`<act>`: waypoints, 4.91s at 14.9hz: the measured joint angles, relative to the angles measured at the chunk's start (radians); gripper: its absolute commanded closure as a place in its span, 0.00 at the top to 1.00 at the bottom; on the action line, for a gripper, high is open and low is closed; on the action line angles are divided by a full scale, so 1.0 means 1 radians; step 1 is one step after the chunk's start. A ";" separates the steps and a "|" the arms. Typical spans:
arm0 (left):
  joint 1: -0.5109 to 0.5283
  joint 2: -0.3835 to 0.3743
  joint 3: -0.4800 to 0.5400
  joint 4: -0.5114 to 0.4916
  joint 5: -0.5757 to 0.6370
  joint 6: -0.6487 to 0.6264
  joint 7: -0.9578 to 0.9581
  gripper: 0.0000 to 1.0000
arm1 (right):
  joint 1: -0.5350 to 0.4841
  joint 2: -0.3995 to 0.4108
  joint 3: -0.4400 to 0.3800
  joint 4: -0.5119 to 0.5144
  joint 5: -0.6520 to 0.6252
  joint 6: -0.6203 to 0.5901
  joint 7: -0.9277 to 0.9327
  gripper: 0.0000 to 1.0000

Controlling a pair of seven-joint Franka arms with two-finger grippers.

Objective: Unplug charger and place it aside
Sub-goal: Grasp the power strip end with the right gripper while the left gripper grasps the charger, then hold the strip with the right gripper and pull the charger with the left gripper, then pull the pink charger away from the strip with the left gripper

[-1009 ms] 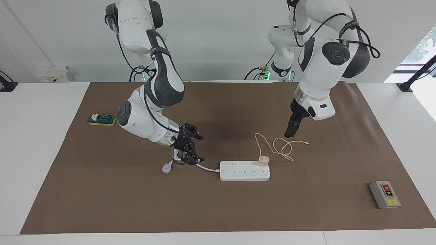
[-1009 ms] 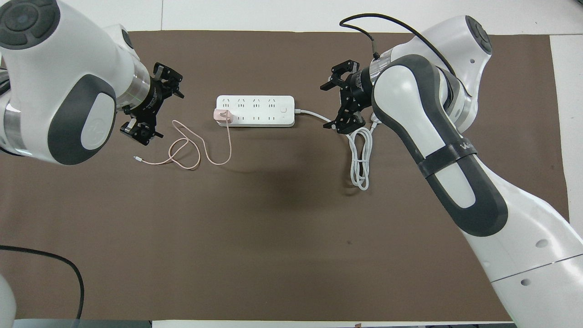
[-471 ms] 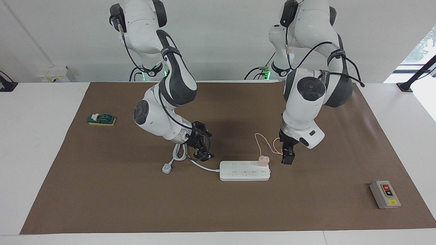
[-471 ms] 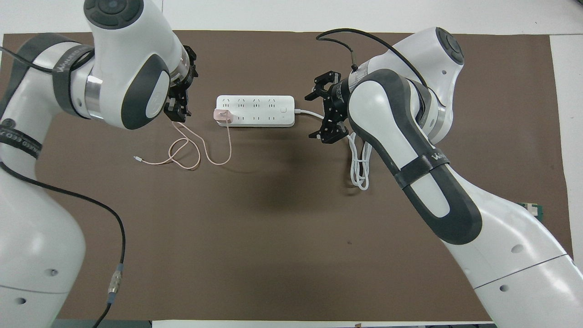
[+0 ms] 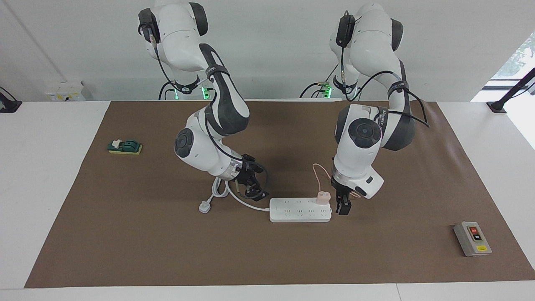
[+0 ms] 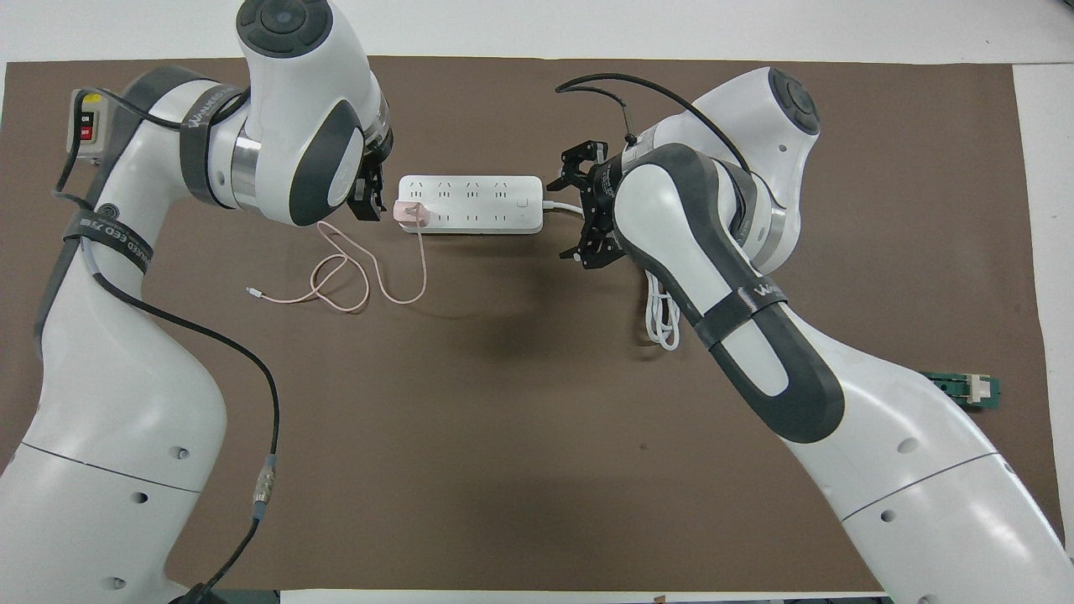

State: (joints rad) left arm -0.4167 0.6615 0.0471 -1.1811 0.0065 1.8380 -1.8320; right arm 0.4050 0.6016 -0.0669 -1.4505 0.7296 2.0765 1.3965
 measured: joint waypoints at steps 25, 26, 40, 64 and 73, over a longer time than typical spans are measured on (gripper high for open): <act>-0.046 -0.114 -0.002 -0.372 -0.053 0.271 -0.008 0.99 | 0.057 0.194 0.002 0.115 0.037 0.217 -0.027 1.00; -0.046 -0.114 -0.002 -0.377 -0.053 0.275 -0.008 0.99 | 0.056 0.199 0.002 0.117 0.037 0.218 -0.030 1.00; -0.047 -0.129 -0.001 -0.386 -0.053 0.287 -0.008 0.97 | 0.039 0.227 -0.001 0.158 0.069 0.187 -0.032 0.59; -0.053 -0.129 0.000 -0.378 0.004 0.329 -0.007 0.00 | 0.037 0.229 -0.001 0.159 0.077 0.184 -0.037 0.00; -0.048 -0.150 0.011 -0.225 0.004 0.085 0.045 0.00 | 0.034 0.229 -0.001 0.159 0.091 0.180 -0.037 0.00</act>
State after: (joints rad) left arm -0.4644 0.5120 0.0584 -1.4063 0.0100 1.9230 -1.7872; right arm 0.4392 0.8307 -0.0680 -1.2915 0.8206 2.2563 1.3592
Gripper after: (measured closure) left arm 0.683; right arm 0.097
